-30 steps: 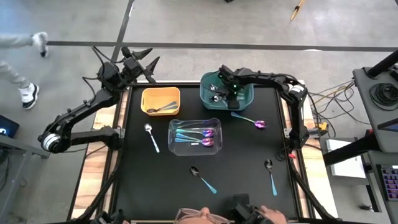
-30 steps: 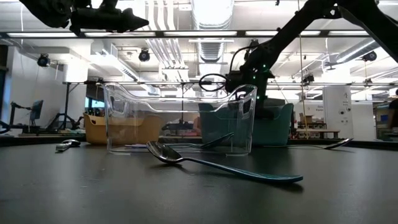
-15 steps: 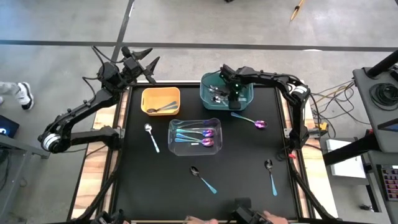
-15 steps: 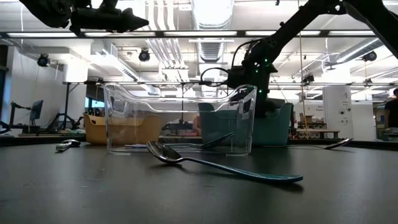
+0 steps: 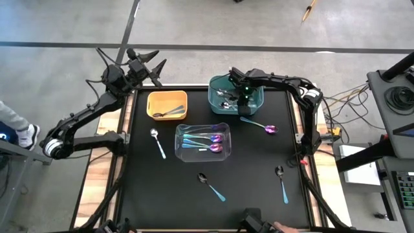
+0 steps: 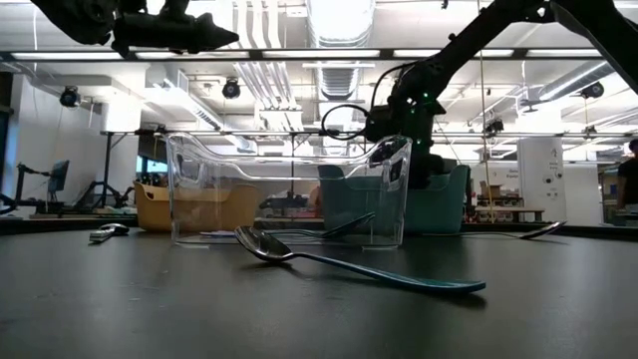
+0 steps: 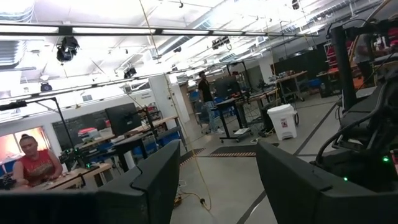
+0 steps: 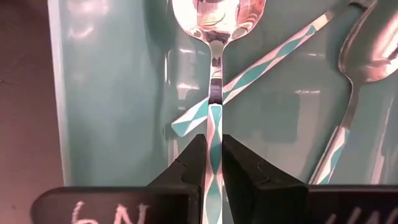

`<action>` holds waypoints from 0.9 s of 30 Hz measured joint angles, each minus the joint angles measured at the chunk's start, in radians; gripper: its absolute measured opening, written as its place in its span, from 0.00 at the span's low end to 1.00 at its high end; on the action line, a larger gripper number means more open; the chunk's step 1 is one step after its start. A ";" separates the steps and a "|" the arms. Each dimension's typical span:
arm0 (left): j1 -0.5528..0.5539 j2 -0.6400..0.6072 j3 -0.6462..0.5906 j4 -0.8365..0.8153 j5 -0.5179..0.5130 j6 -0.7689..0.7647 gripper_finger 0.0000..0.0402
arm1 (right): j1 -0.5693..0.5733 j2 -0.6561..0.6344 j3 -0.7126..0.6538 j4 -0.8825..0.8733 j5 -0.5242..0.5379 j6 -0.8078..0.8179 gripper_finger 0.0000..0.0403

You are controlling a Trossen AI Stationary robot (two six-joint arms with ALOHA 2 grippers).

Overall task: Sort silverware by color (type)
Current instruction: Adjust the blue patterned spoons in the green bin

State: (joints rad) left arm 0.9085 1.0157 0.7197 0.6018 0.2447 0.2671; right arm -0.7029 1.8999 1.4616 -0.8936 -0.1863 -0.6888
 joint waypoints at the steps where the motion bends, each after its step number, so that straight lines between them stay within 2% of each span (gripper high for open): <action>1: 0.000 0.000 0.000 0.000 0.000 -0.002 0.48 | 0.000 0.000 0.000 0.000 -0.001 0.000 0.07; 27: 0.000 0.000 0.000 -0.020 0.001 -0.011 0.48 | 0.000 0.000 0.000 0.009 -0.007 0.016 0.08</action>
State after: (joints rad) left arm 0.9089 1.0157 0.7197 0.5819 0.2459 0.2565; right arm -0.7029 1.8999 1.4616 -0.8848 -0.1928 -0.6728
